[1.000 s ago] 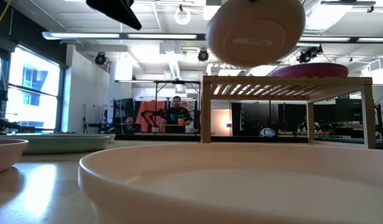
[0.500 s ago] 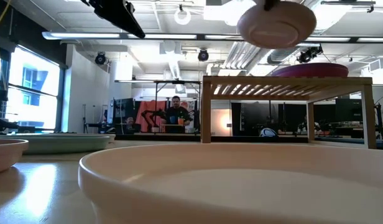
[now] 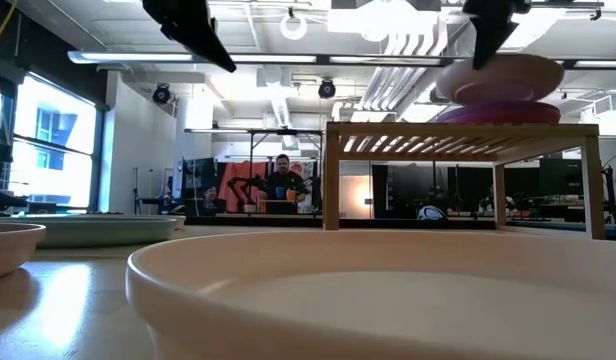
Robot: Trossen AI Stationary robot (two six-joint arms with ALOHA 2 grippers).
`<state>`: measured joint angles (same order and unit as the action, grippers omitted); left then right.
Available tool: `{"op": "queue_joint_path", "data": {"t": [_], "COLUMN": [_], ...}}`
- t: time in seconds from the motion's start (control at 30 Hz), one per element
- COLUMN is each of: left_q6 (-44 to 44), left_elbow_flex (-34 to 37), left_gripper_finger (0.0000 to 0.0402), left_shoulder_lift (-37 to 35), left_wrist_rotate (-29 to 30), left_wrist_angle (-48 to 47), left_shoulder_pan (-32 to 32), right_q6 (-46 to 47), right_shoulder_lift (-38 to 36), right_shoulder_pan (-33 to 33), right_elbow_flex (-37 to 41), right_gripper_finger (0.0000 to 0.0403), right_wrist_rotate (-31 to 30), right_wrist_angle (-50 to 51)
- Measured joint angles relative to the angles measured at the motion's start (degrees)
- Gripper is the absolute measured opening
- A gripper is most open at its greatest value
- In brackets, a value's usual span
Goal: Place and stack plates onto a shelf
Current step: Stack the top light orange plate on top of the violet plate on the shelf
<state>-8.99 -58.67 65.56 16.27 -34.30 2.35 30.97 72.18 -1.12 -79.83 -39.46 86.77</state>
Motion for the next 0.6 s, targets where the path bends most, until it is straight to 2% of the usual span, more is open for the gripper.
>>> {"op": "queue_joint_path", "data": {"t": [0.3,0.6], "left_q6": [1.46,1.49], "left_elbow_flex": [-0.01,-0.02], "left_gripper_finger": [0.0108,0.0108], "left_shoulder_lift": [0.00,0.00], "left_wrist_rotate": [-0.02,-0.02], "left_wrist_angle": [1.91,2.13], "left_shoulder_pan": [2.57,5.21], "right_q6": [-4.79,-7.50], "right_shoulder_lift": [-0.22,-0.20], "right_shoulder_pan": [-5.86,-10.55], "right_elbow_flex": [4.41,5.70], "right_gripper_finger": [0.0000,0.0000], "right_wrist_rotate": [0.87,5.45], "right_wrist_angle": [-4.86,-7.86]}}
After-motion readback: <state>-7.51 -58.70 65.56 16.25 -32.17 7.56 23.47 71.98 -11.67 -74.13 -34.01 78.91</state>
